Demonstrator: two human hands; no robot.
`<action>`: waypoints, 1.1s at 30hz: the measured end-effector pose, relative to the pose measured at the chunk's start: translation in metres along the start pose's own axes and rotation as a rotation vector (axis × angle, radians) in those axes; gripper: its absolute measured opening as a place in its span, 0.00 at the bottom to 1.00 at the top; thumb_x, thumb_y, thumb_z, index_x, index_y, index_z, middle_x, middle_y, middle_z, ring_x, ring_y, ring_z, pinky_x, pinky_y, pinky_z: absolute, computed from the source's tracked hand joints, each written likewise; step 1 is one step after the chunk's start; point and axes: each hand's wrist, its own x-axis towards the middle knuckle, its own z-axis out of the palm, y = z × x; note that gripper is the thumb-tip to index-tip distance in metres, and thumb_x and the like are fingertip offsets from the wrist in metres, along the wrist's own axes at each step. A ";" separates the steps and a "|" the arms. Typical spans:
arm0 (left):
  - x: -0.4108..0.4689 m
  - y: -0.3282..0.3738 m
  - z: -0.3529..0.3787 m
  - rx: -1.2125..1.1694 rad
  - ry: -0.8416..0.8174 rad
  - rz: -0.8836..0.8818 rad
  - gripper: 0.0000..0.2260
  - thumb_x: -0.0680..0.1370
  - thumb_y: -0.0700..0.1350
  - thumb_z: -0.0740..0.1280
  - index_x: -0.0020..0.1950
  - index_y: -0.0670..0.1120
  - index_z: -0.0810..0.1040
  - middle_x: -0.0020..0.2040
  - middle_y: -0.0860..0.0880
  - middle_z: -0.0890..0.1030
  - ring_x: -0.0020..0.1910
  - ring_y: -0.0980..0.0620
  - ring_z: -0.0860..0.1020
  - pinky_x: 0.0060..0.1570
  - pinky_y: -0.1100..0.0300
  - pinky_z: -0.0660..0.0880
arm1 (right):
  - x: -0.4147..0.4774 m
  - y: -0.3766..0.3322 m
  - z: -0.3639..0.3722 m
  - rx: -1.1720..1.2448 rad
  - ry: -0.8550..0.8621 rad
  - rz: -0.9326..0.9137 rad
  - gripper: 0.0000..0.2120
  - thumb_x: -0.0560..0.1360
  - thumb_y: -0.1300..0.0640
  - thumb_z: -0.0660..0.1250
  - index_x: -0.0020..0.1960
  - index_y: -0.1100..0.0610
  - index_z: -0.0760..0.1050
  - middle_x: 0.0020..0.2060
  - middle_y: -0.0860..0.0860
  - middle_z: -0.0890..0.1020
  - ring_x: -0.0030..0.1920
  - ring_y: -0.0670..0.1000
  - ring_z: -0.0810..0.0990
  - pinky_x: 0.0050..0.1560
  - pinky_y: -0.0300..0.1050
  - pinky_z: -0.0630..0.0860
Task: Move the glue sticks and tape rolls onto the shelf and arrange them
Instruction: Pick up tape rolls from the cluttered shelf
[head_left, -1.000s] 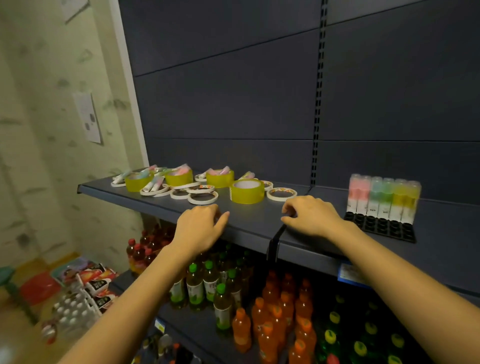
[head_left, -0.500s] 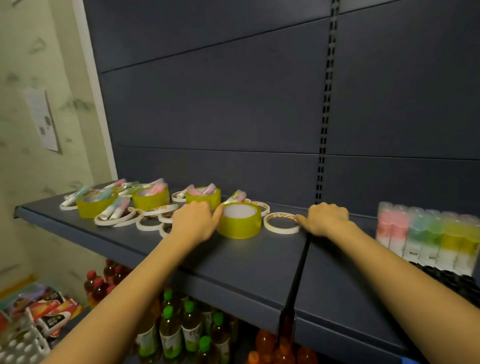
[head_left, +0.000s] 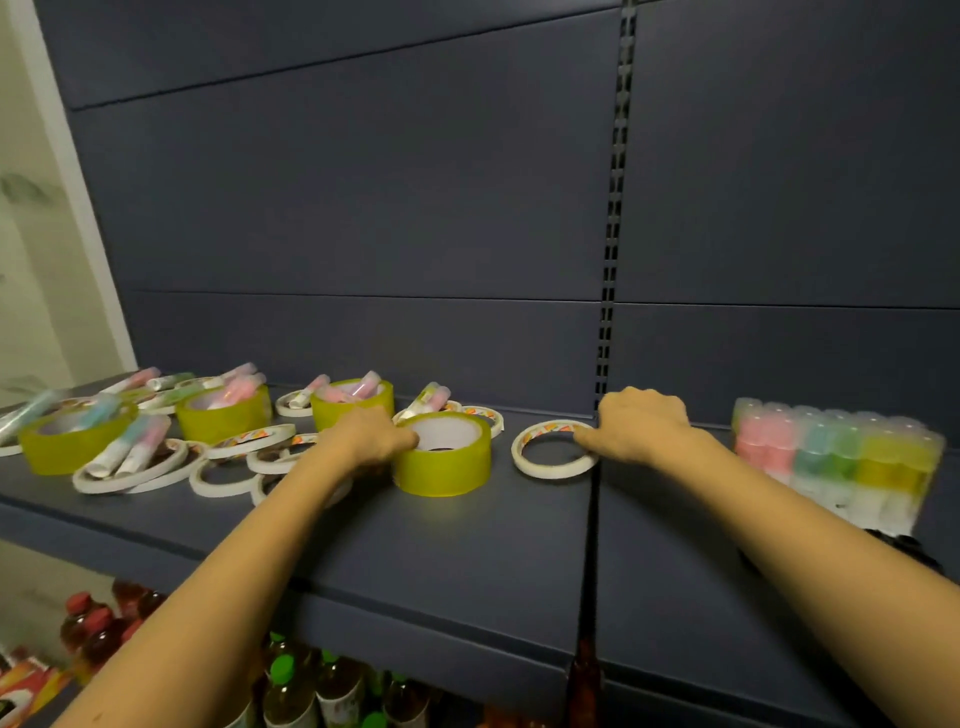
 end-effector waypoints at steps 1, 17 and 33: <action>0.002 0.001 -0.002 0.001 -0.021 0.009 0.12 0.75 0.49 0.64 0.36 0.44 0.69 0.43 0.43 0.75 0.40 0.49 0.73 0.39 0.59 0.66 | -0.004 0.000 -0.003 0.011 0.025 0.005 0.21 0.76 0.39 0.59 0.38 0.57 0.68 0.38 0.51 0.72 0.41 0.54 0.72 0.41 0.44 0.66; -0.047 0.053 -0.033 0.114 0.199 0.362 0.13 0.73 0.52 0.64 0.35 0.45 0.78 0.37 0.44 0.79 0.44 0.41 0.75 0.43 0.55 0.67 | -0.123 0.048 -0.024 0.130 0.195 0.269 0.21 0.73 0.39 0.61 0.32 0.54 0.68 0.30 0.50 0.69 0.38 0.54 0.70 0.35 0.43 0.64; -0.169 0.233 0.053 -0.012 0.056 0.749 0.16 0.73 0.53 0.64 0.30 0.44 0.72 0.33 0.45 0.75 0.39 0.44 0.73 0.37 0.58 0.66 | -0.320 0.206 -0.044 0.010 0.233 0.664 0.22 0.72 0.39 0.63 0.28 0.55 0.76 0.22 0.49 0.71 0.27 0.50 0.71 0.26 0.38 0.62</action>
